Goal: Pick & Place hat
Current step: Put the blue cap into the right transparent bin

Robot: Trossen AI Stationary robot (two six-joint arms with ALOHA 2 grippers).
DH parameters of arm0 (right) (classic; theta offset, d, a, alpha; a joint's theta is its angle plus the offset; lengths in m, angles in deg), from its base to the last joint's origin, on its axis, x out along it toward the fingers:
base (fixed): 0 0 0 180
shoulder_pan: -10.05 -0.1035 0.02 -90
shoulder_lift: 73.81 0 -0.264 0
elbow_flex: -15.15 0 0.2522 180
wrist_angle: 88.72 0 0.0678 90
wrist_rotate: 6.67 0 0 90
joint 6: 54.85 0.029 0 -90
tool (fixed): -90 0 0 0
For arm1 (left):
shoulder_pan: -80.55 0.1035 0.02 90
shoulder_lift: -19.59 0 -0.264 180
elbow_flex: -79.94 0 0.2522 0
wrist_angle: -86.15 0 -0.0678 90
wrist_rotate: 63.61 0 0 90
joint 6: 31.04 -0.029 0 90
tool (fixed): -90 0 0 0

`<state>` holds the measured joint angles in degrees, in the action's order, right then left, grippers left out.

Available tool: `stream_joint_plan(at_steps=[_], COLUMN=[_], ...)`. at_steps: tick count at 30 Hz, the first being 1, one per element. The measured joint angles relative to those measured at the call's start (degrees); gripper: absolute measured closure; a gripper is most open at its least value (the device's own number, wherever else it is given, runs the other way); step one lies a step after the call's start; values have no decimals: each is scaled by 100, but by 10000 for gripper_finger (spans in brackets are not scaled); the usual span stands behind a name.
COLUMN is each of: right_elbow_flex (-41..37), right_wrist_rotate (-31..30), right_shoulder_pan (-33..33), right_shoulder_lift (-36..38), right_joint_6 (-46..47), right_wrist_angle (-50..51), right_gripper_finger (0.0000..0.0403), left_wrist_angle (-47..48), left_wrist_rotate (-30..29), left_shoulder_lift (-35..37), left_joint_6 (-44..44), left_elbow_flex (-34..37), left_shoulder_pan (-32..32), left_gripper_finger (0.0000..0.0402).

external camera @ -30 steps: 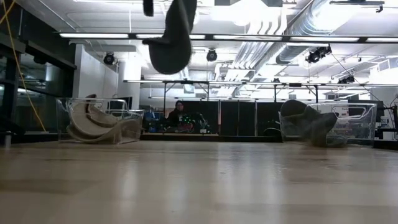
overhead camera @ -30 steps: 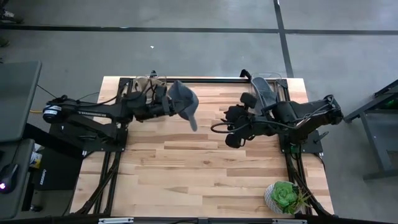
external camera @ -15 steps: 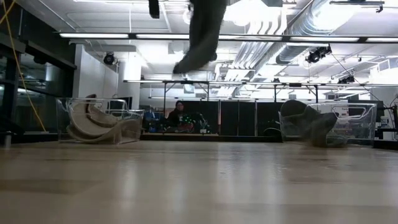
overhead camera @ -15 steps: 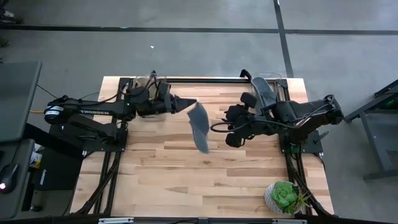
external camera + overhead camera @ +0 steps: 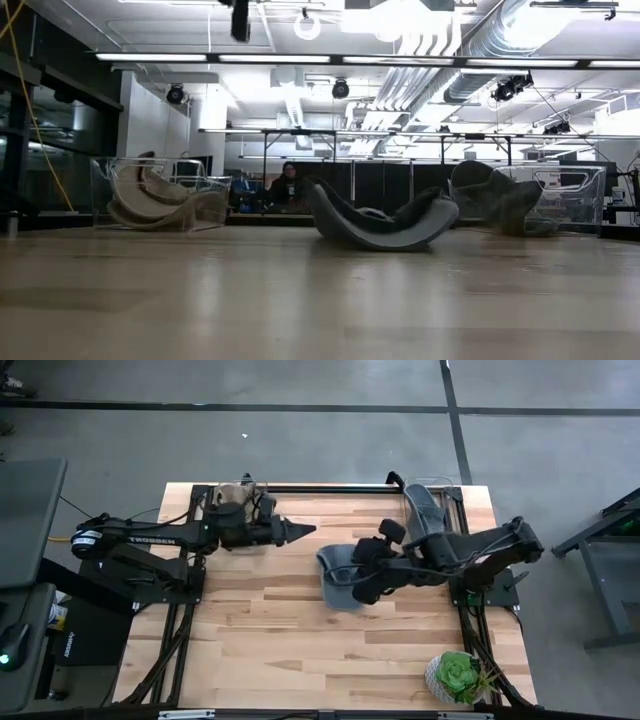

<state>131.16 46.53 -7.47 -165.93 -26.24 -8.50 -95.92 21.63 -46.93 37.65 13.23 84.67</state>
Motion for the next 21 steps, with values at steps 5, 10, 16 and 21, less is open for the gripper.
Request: stream_joint_plan(at_steps=[5,10,16,21], right_elbow_flex=[0,0,0,0], right_wrist_rotate=[390,859,1654,2026], right_shoulder_pan=[194,550,1115,1502], right_shoulder_lift=[-298,-670,-1026,-1191], right_joint_6=[1047,1801,1782,1604], right_wrist_angle=[292,456,-76,-430], right_gripper_finger=[284,284,284,274], left_wrist_angle=[1071,2206,3199,3726], left_wrist_rotate=[-6,-155,-232,-232], left_shoulder_lift=[0,0,169,439], left_joint_6=[-220,-642,-883,-1167], left_elbow_flex=[2,2,2,9], left_shoulder_pan=[0,0,-2,-2], left_gripper_finger=[401,401,401,401])
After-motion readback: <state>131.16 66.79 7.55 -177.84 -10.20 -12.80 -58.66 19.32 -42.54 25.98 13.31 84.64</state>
